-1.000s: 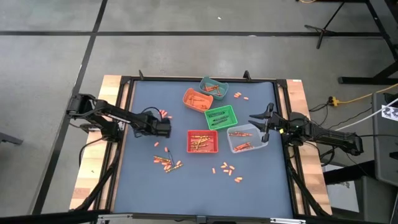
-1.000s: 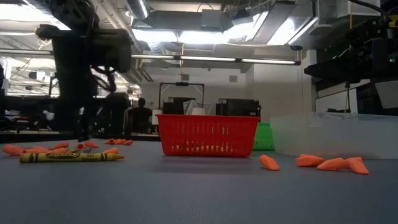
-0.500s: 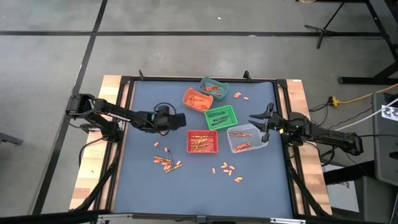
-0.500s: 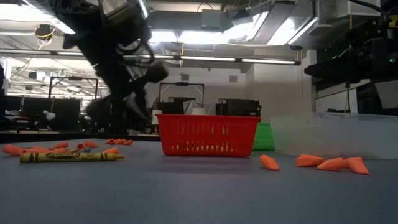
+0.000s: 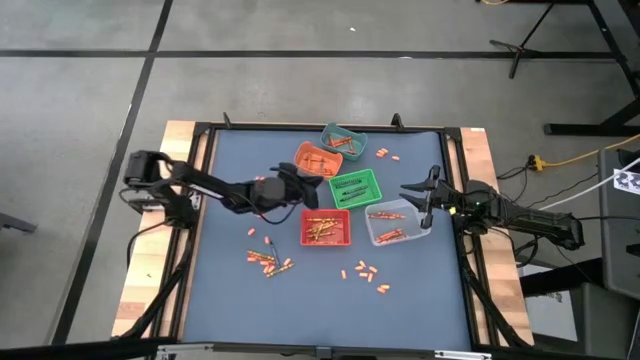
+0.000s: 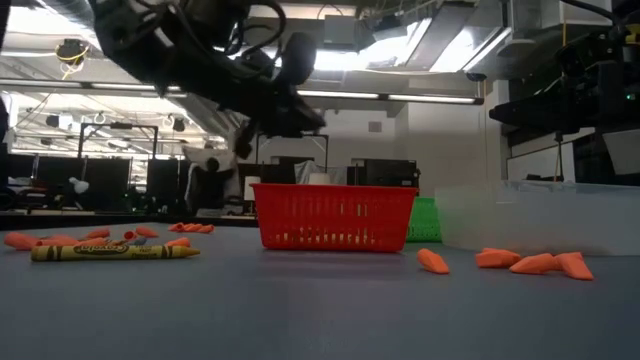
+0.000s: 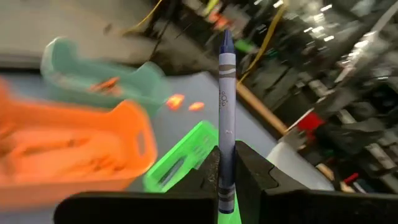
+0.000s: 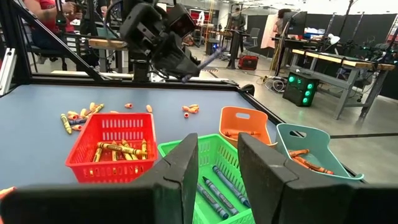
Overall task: Sort crayons
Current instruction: Put the blue crayon into the green bin
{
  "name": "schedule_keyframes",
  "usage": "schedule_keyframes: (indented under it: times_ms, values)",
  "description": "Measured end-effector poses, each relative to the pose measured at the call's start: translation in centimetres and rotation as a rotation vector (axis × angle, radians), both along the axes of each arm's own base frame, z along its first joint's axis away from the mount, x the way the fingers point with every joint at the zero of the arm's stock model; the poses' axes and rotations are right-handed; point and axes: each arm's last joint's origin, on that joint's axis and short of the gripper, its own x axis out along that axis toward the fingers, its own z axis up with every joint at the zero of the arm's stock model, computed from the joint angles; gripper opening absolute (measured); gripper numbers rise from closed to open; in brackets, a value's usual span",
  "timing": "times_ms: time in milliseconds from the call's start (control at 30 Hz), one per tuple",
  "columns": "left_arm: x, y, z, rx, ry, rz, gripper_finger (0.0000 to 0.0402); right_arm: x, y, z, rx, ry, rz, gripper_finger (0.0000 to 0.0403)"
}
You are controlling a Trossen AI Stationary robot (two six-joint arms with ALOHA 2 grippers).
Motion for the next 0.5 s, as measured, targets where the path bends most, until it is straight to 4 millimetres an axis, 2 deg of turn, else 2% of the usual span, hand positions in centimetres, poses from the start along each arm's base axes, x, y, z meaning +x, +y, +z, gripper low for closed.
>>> schedule_keyframes:
  times_ms: [100, 267, 367, 500]
  values:
    - [1.2, 0.0, -0.5, 0.092, -0.018, -0.022, 0.0012, 0.0, 0.0, 0.0, 0.0, 0.0, 0.0, 0.0113]
    - [4.5, 0.1, -0.7, 0.215, 0.047, -0.045, 0.0012, 0.0, 0.0, 0.0, 0.0, 0.0, 0.0, 0.0113]
    - [6.4, 0.2, -1.1, 0.303, 0.131, -0.066, 0.0012, 0.0, 0.0, 0.0, 0.0, 0.0, 0.0, 0.0113]
    - [8.1, 0.3, -2.2, 0.376, 0.245, -0.092, 0.0012, 0.0, 0.0, 0.0, 0.0, 0.0, 0.0, 0.0113]
